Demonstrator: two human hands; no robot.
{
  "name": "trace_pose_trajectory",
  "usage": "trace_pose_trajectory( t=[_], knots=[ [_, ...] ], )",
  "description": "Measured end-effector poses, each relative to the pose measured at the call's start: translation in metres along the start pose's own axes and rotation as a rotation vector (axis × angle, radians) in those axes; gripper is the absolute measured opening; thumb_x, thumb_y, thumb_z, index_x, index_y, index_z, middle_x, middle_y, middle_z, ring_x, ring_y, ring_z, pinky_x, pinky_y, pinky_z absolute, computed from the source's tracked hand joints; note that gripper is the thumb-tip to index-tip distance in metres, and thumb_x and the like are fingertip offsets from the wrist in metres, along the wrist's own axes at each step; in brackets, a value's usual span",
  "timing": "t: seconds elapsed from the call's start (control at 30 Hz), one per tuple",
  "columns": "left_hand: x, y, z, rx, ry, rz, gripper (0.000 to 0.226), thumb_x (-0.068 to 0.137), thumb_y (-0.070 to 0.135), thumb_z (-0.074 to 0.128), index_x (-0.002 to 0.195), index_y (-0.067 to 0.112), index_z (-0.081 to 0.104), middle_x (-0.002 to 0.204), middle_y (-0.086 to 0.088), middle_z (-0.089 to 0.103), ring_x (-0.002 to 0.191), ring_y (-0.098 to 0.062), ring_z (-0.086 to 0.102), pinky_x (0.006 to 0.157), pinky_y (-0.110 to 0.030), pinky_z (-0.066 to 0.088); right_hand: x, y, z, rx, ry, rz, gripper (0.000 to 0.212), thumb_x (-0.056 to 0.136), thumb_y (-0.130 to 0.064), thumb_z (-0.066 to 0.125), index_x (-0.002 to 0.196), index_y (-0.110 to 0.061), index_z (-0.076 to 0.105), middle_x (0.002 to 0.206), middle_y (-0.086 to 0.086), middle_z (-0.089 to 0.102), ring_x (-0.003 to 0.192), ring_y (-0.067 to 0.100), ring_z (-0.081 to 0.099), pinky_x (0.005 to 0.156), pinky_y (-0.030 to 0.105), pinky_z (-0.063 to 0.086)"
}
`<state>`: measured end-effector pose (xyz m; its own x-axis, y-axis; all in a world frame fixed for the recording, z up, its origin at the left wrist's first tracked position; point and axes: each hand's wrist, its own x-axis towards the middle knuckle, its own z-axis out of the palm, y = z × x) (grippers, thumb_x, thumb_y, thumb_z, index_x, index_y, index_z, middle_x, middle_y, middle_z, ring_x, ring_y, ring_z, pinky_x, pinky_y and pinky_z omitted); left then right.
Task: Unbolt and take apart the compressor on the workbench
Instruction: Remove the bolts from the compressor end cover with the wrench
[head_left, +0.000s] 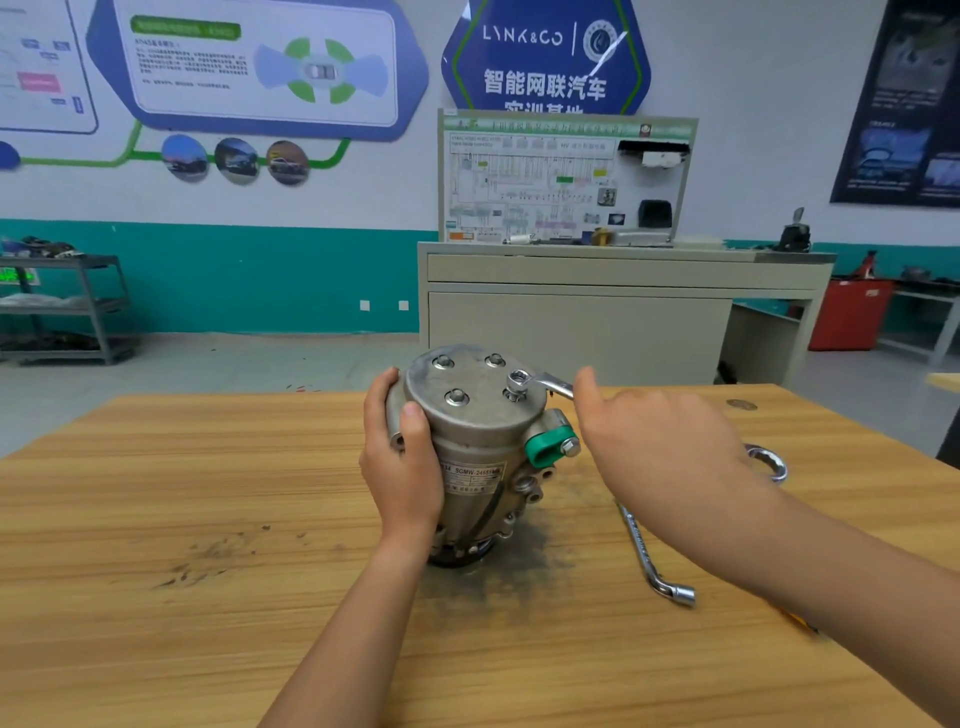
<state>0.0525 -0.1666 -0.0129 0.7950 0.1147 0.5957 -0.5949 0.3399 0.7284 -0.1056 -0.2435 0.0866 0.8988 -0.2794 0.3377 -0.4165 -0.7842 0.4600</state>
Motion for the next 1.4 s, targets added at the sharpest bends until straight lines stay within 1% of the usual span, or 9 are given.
trace_pose_trajectory(
  t=[0.27, 0.4, 0.6, 0.73, 0.8, 0.93, 1.03, 1.23, 1.4],
  knots=[
    [0.005, -0.002, -0.007, -0.055, -0.001, -0.011, 0.034, 0.087, 0.025, 0.037, 0.117, 0.021, 0.052, 0.103, 0.024, 0.054, 0.088, 0.02, 0.054, 0.063, 0.0, 0.04, -0.001, -0.004, 0.008, 0.023, -0.016, -0.016, 0.061, 0.09, 0.003, 0.035, 0.144, -0.002, 0.007, 0.06, 0.002, 0.025, 0.047, 0.018, 0.029, 0.04, 0.026, 0.02],
    [0.005, -0.003, -0.009, -0.053, 0.014, -0.024, 0.036, 0.085, 0.027, 0.036, 0.117, 0.022, 0.052, 0.106, 0.023, 0.054, 0.09, 0.02, 0.053, 0.066, -0.001, 0.039, 0.002, -0.012, -0.007, 0.016, -0.007, -0.03, 0.06, 0.09, 0.004, 0.035, 0.143, 0.004, 0.007, 0.068, 0.008, 0.041, 0.078, 0.028, 0.059, 0.039, 0.027, 0.018],
    [0.01, -0.004, -0.014, -0.051, -0.027, -0.024, 0.036, 0.085, 0.025, 0.036, 0.116, 0.019, 0.053, 0.107, 0.02, 0.054, 0.089, 0.02, 0.053, 0.067, -0.001, 0.039, 0.002, 0.014, 0.024, 0.012, 0.399, -0.068, 0.033, 0.081, -0.031, 0.061, 0.096, -0.003, 0.07, 0.046, 0.005, 0.051, 0.029, 0.02, 0.041, 0.034, 0.018, 0.024],
    [0.016, -0.004, -0.012, -0.019, -0.115, -0.031, 0.035, 0.083, 0.029, 0.038, 0.114, 0.022, 0.054, 0.106, 0.019, 0.056, 0.089, 0.019, 0.054, 0.068, -0.001, 0.039, 0.042, 0.038, 0.05, 0.135, 0.424, -0.174, 0.038, 0.095, -0.025, 0.043, 0.124, -0.005, 0.057, 0.084, 0.01, 0.068, 0.069, 0.025, 0.064, 0.066, 0.037, 0.048],
    [0.02, -0.004, -0.012, -0.012, -0.161, -0.056, 0.033, 0.083, 0.031, 0.038, 0.111, 0.027, 0.055, 0.106, 0.019, 0.057, 0.09, 0.016, 0.055, 0.069, -0.004, 0.041, 0.074, 0.042, 0.053, 0.119, 0.39, -0.163, 0.045, 0.1, -0.028, 0.033, 0.142, -0.013, 0.034, 0.125, 0.007, 0.057, 0.112, 0.022, 0.054, 0.099, 0.044, 0.033],
    [0.027, -0.003, -0.013, -0.018, -0.216, -0.088, 0.028, 0.081, 0.033, 0.038, 0.103, 0.038, 0.055, 0.102, 0.019, 0.06, 0.09, 0.009, 0.057, 0.074, -0.014, 0.046, 0.13, 0.017, 0.039, 0.17, 0.392, -0.347, 0.045, 0.101, -0.019, 0.032, 0.145, -0.012, 0.025, 0.149, 0.006, 0.032, 0.137, 0.018, 0.028, 0.112, 0.036, 0.015],
    [0.029, -0.003, -0.016, -0.042, -0.212, -0.082, 0.028, 0.082, 0.033, 0.036, 0.103, 0.037, 0.054, 0.099, 0.019, 0.06, 0.089, 0.009, 0.057, 0.072, -0.013, 0.046, 0.137, 0.003, 0.031, 0.209, 0.5, -0.464, 0.035, 0.097, -0.01, 0.041, 0.131, -0.002, 0.046, 0.132, 0.017, 0.052, 0.123, 0.029, 0.047, 0.101, 0.037, 0.034],
    [0.023, -0.004, -0.02, -0.074, -0.149, -0.086, 0.035, 0.076, 0.046, 0.039, 0.106, 0.035, 0.054, 0.104, 0.016, 0.059, 0.09, 0.008, 0.057, 0.07, -0.012, 0.047, 0.088, 0.019, 0.021, 0.903, 0.689, 0.049, 0.025, 0.099, -0.016, 0.038, 0.116, -0.006, 0.052, 0.056, 0.002, 0.05, 0.05, 0.025, 0.05, 0.05, 0.036, 0.039],
    [0.006, -0.003, -0.01, -0.025, -0.055, 0.012, 0.045, 0.083, 0.04, 0.039, 0.12, 0.017, 0.053, 0.096, 0.036, 0.058, 0.089, 0.019, 0.053, 0.065, -0.001, 0.039, 0.017, 0.013, 0.019, 0.311, 0.36, -0.03, 0.029, 0.096, -0.019, 0.04, 0.125, -0.023, 0.039, 0.048, -0.01, 0.03, 0.041, 0.008, 0.029, 0.038, 0.024, 0.016]
  ],
)
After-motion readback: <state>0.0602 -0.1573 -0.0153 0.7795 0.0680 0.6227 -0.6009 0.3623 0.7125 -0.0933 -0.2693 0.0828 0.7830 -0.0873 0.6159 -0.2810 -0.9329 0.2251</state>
